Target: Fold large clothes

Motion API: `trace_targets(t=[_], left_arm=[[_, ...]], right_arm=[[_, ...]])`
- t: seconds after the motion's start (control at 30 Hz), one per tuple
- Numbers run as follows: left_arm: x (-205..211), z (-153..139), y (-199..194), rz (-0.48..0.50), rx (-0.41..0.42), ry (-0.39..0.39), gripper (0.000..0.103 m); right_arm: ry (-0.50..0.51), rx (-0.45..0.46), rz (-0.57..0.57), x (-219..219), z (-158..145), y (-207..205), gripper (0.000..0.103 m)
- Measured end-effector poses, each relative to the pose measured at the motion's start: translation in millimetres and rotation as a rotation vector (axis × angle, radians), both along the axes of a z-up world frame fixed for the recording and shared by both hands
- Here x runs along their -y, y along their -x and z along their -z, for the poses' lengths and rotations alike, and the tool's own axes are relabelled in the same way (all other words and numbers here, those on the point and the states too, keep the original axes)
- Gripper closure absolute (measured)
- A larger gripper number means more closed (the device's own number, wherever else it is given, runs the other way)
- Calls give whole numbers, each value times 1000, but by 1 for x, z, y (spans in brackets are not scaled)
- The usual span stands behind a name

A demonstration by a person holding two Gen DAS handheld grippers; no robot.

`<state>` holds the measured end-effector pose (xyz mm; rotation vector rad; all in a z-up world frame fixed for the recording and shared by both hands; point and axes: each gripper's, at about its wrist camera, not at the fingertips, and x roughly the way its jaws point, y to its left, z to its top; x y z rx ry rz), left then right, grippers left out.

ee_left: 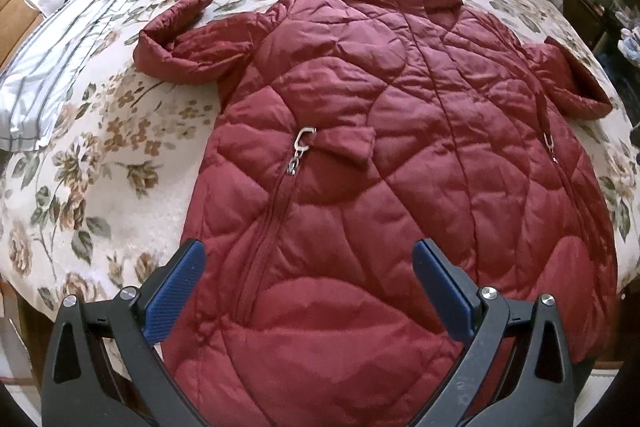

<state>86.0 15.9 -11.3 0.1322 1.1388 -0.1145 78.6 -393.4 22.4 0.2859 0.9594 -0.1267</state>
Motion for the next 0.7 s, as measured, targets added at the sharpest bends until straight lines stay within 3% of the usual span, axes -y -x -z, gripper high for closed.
trace_targets(t=[0.17, 0.37, 0.5, 0.6, 0.7], left_arm=[[7, 3, -12, 3, -14, 7, 0], [22, 11, -19, 14, -59, 22, 0], [32, 14, -20, 30, -76, 17, 0], [36, 14, -21, 37, -68, 3, 0], [38, 16, -25, 35, -60, -8, 0]], right_arm=[[17, 6, 65, 48, 4, -41, 2], [121, -17, 121, 94, 14, -101, 3], [218, -87, 116, 109, 36, -137, 4], [303, -143, 96, 114, 53, -156, 14], [324, -176, 97, 126, 69, -167, 33]])
